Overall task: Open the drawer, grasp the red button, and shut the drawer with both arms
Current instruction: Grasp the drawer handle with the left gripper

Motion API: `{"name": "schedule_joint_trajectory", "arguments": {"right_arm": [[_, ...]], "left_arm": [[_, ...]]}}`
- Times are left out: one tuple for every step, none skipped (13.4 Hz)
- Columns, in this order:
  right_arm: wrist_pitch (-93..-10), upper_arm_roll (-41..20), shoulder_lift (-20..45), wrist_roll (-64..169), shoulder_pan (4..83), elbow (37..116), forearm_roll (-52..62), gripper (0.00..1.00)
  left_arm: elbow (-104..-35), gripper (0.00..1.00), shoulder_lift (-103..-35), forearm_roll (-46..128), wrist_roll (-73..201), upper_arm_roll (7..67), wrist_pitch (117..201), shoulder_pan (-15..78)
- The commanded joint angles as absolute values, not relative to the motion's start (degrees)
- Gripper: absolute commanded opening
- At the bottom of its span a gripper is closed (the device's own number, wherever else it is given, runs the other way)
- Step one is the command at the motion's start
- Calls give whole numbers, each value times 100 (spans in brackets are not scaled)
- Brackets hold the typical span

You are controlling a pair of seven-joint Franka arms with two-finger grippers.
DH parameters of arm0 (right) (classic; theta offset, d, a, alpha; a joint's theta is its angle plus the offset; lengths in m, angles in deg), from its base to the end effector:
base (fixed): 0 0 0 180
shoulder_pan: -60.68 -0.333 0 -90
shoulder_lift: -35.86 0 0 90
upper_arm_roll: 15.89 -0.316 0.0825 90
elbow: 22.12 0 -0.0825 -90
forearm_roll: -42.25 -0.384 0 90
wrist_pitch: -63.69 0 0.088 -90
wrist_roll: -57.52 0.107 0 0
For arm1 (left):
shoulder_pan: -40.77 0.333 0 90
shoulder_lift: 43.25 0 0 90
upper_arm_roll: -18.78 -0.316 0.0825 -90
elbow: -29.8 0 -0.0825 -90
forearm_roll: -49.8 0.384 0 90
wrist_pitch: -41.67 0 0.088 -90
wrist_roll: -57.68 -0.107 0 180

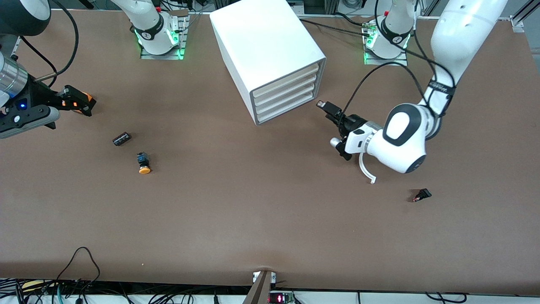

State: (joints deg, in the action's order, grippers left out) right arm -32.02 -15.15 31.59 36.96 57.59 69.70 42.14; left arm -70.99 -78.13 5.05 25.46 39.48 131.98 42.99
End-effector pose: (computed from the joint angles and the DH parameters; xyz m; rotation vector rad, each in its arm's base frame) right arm 0.5832 0.0244 0.5757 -3.0771 -0.6233 0.0100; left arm 0.5426 -0.2430 0.2472 1.9290 -0.5575 -0.6970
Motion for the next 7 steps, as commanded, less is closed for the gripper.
{"name": "schedule_joint_trajectory", "arguments": {"right_arm": [[-3132,-1598,3112,3660,5848,6840,4225,99],[-3123,-1598,3103,3660,5848,6840,4225,99],[-3114,-1598,3103,3660,5848,6840,4225,99],[-3114,-1598,3103,3660,5848,6849,4225,99],[-3114,-1598,3103,3660,5848,6849,4225,99],[-3106,-1598,3103,3660,5848,6841,4225,99],[-3105,-1598,3103,3660,5848,6840,4225,99]], "left_arm": [[-7521,66,-7893,-97,1552,3970,13421,4130],[-7741,63,-7893,-352,1210,3970,13596,3999],[-7865,60,-7928,-546,928,3961,13684,3893],[-7892,59,-8024,-687,786,3961,13694,3805],[-7927,58,-8112,-802,697,3970,13711,3769],[-7954,56,-8174,-916,609,3970,13720,3717],[-8050,56,-8183,-1048,582,3961,13720,3664]]}}
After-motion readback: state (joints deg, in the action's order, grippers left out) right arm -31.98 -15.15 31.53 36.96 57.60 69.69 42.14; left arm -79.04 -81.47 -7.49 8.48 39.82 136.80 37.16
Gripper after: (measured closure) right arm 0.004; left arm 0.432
